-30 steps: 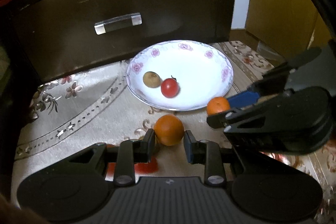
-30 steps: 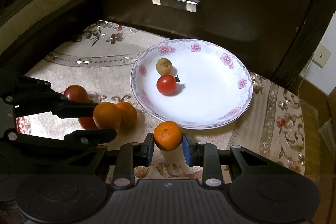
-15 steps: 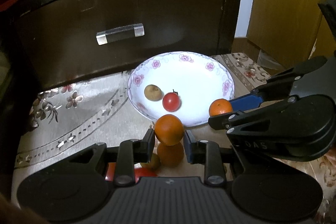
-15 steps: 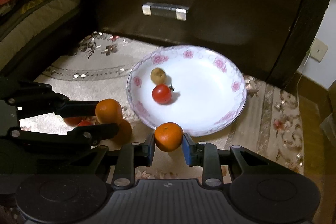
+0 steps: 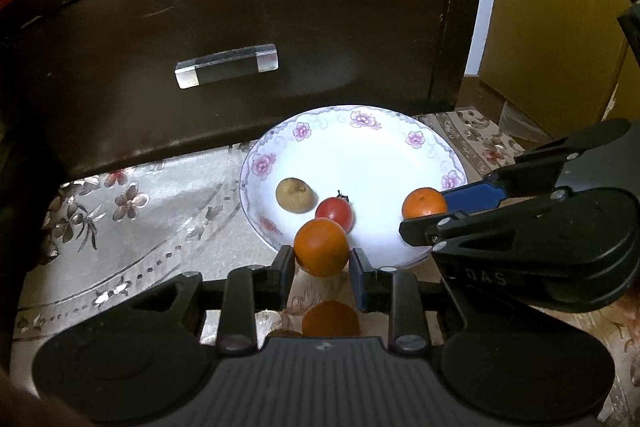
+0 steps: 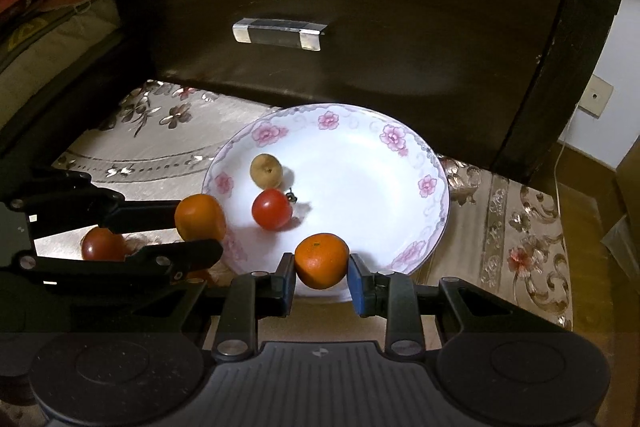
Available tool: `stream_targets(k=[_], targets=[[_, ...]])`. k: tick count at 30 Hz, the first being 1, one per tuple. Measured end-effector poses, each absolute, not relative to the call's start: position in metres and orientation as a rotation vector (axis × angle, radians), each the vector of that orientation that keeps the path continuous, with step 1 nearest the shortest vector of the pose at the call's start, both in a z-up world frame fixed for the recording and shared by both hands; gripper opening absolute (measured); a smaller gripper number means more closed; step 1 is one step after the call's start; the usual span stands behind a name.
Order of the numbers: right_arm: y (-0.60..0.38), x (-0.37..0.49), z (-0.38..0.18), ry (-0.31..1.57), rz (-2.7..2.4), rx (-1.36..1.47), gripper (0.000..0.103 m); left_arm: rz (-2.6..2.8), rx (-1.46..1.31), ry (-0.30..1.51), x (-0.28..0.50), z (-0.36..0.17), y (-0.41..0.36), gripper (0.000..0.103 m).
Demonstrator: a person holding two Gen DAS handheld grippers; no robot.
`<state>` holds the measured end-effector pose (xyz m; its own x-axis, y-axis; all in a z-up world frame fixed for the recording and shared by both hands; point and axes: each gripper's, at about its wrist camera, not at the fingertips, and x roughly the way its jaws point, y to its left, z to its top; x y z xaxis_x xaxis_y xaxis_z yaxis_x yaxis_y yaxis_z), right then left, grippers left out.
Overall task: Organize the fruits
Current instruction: 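Lower both mandarins into the white bowl and open both tools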
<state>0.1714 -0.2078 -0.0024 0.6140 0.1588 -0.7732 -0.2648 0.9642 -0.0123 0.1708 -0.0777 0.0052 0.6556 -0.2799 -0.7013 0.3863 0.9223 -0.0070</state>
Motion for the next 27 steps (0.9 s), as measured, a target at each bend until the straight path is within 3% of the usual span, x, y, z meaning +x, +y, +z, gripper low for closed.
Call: stream_targets(k=[27], targets=[[-0.2109,0.173,-0.0009,0.843,0.228,-0.113,0.035,-0.34,0.147,0.772,0.1748,0.0082,-0.0777,0.037]])
